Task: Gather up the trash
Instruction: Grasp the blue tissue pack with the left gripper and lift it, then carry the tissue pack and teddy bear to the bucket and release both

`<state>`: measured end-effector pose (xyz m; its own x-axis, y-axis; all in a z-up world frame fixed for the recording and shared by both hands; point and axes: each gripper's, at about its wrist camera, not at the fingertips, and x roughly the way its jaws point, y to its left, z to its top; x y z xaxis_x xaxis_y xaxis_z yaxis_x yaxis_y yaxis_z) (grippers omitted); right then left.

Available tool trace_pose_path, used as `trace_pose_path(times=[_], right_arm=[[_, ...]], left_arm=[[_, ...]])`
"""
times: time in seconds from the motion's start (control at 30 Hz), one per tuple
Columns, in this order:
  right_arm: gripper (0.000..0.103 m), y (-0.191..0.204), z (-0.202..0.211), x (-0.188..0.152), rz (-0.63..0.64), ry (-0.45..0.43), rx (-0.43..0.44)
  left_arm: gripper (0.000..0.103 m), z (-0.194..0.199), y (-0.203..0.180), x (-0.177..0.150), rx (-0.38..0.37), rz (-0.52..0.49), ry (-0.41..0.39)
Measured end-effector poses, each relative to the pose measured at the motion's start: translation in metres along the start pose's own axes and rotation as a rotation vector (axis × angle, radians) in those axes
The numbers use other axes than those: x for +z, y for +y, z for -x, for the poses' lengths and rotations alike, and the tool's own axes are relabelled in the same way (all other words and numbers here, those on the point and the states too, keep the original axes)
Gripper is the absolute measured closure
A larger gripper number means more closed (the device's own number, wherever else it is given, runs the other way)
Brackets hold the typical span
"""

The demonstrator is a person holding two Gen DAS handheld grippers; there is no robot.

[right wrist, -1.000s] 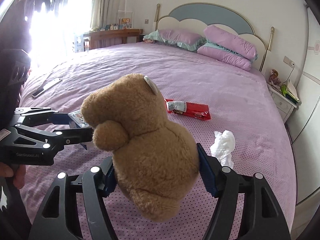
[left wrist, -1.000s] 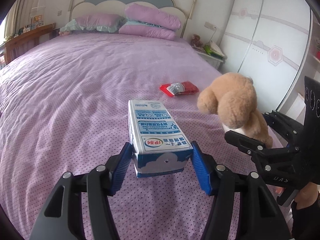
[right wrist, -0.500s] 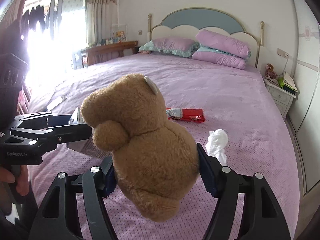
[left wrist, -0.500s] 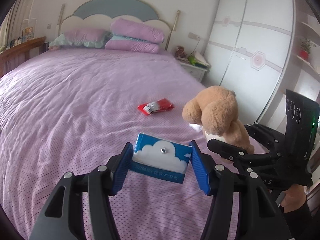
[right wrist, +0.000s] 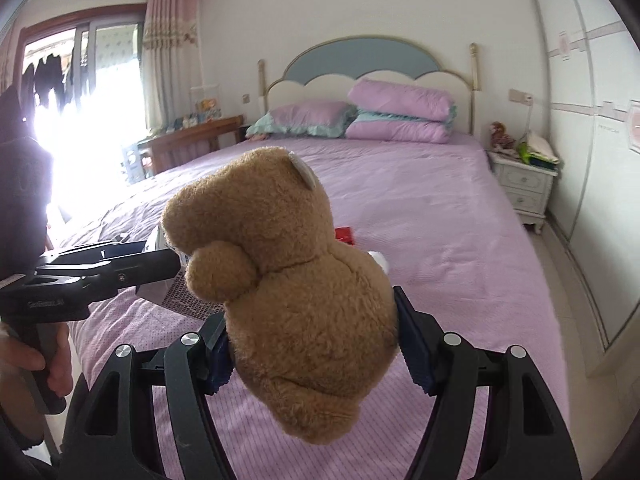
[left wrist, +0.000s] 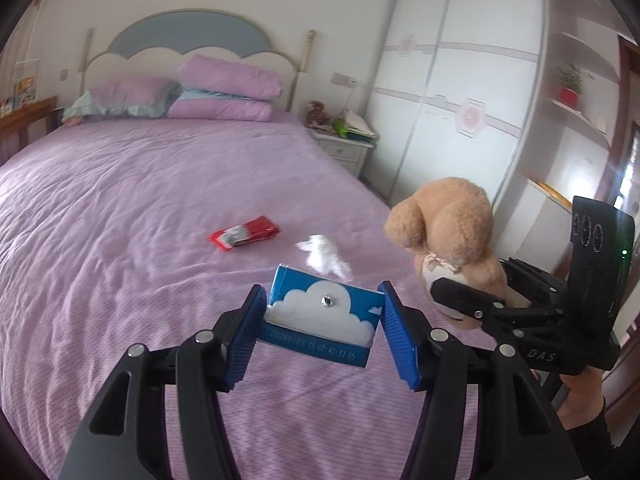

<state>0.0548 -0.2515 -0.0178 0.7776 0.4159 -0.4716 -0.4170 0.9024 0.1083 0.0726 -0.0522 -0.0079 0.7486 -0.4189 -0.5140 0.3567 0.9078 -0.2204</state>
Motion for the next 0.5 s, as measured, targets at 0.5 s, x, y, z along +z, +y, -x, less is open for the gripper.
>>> trace_pose_path(times=[0.5], right_arm=[[0.037,-0.071,0.145,-0.073,-0.132,-0.019,-0.326]], left_arm=[[0.045,-0.044,-0.141,-0.021,-0.3,-0.155,0.107]])
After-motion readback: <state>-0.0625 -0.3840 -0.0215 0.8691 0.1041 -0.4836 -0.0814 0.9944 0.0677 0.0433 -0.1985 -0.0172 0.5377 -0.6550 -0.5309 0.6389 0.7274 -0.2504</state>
